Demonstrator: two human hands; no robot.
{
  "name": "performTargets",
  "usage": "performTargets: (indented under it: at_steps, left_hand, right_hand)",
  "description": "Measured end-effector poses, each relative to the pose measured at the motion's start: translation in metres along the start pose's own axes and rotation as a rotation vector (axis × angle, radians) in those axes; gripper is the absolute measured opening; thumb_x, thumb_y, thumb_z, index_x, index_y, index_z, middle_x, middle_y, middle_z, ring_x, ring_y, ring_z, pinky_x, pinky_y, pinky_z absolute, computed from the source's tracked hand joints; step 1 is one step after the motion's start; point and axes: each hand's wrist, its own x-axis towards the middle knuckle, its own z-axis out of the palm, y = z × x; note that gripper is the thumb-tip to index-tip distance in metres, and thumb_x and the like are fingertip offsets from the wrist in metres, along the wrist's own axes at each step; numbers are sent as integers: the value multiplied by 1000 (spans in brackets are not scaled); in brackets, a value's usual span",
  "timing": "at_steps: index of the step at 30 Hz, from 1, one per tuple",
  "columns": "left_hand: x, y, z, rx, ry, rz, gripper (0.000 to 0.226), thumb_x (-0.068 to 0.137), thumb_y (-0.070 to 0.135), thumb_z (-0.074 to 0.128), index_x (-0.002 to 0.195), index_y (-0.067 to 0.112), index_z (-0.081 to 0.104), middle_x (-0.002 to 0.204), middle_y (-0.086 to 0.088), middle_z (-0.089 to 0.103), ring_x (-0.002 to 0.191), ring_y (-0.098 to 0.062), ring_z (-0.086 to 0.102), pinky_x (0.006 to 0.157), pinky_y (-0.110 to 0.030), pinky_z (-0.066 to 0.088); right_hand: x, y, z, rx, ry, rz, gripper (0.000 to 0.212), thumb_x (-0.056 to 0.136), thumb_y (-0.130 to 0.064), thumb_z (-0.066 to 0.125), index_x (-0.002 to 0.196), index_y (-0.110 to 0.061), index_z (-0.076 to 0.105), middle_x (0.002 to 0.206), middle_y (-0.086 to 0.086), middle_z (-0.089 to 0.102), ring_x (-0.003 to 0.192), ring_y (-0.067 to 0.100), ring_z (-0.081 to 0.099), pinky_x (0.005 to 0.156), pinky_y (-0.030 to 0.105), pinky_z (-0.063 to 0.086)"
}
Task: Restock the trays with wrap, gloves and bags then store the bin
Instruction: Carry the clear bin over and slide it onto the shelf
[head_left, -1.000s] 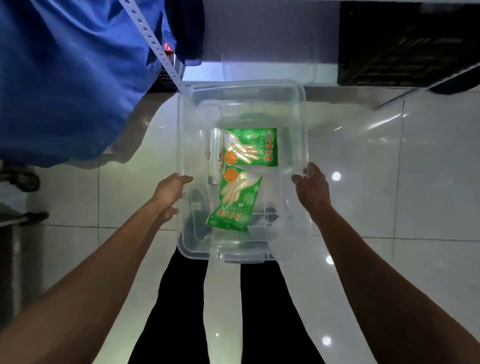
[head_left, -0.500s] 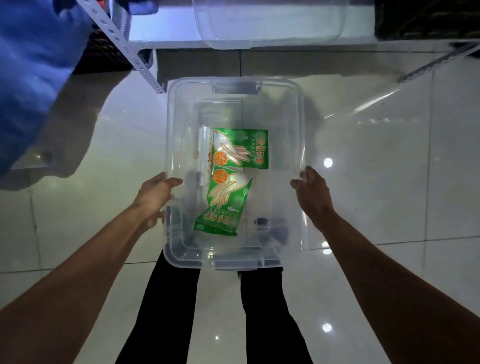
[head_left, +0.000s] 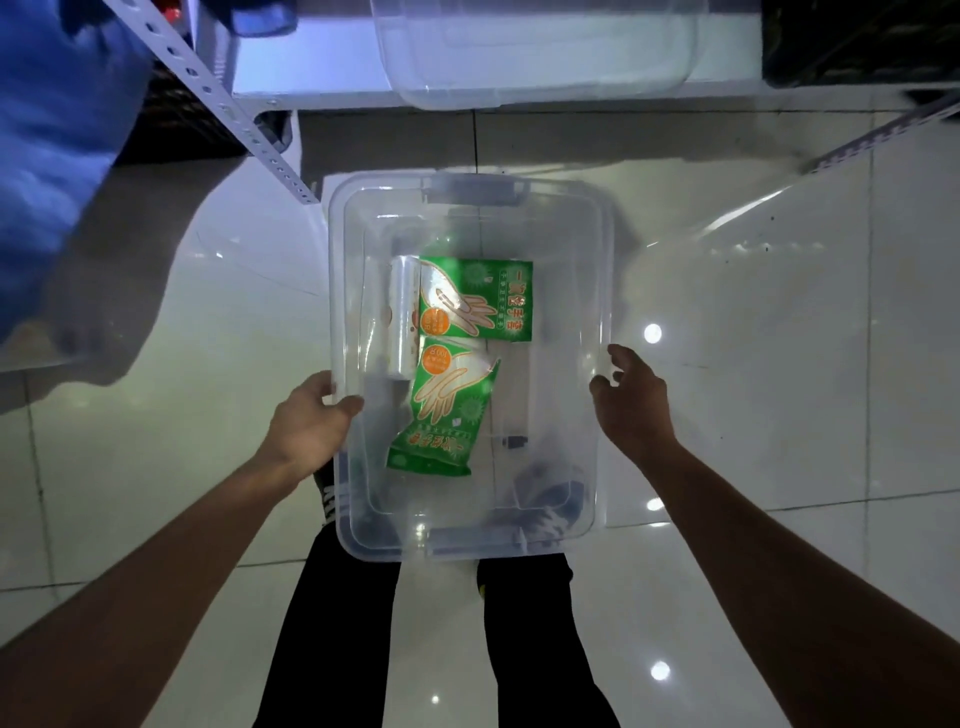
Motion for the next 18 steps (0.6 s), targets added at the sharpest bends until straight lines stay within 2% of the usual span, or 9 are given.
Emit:
performTargets:
  at_steps: [2, 5, 8, 11, 15, 18]
  left_hand:
    - [8, 17, -7, 143, 95, 134, 57, 95, 26, 60, 148, 18, 41, 148, -6, 49, 120, -26, 54, 104, -36, 42]
    - [22, 58, -19, 339, 168, 371, 61, 96, 26, 57, 152, 18, 34, 156, -6, 38, 139, -29, 40, 113, -43, 36]
    - [38, 110, -26, 522, 227, 610, 62, 94, 23, 58, 151, 16, 35, 155, -6, 37, 142, -27, 32, 111, -45, 36]
    - [57, 165, -33, 632, 267, 800, 64, 90, 21, 61, 150, 12, 37, 154, -11, 38, 141, -30, 32, 110, -49, 38]
    - [82, 220, -37, 792, 264, 879, 67, 93, 27, 56, 153, 13, 29, 159, -12, 29, 146, -31, 24, 113, -50, 35]
    - [95, 236, -31, 987, 206, 891, 72, 96, 33, 48, 157, 16, 14, 165, -10, 12, 152, -29, 11, 118, -46, 24]
  right_hand:
    - [9, -17, -11, -56, 46, -133, 48, 94, -11, 54, 142, -12, 50, 142, 9, 56, 130, 26, 53, 106, 30, 40]
    - [34, -46, -28, -189, 100, -354, 49, 93, -10, 55, 141, -12, 50, 146, 8, 52, 133, 28, 49, 109, 38, 41]
    - [66, -74, -44, -323, 160, -512, 52, 92, -12, 57, 143, -12, 48, 152, 11, 43, 138, 30, 42, 109, 48, 41]
    - [97, -104, -65, -371, 224, -631, 54, 89, -12, 59, 142, -10, 47, 154, 15, 39, 139, 33, 39, 107, 50, 42]
    - [134, -137, -86, -443, 268, -697, 57, 89, -12, 57, 145, -11, 44, 156, 15, 36, 142, 32, 35, 109, 49, 40]
    - [158, -152, -93, -524, 210, -679, 65, 92, -16, 55, 153, -18, 32, 162, 13, 25, 149, 30, 24, 118, 46, 29]
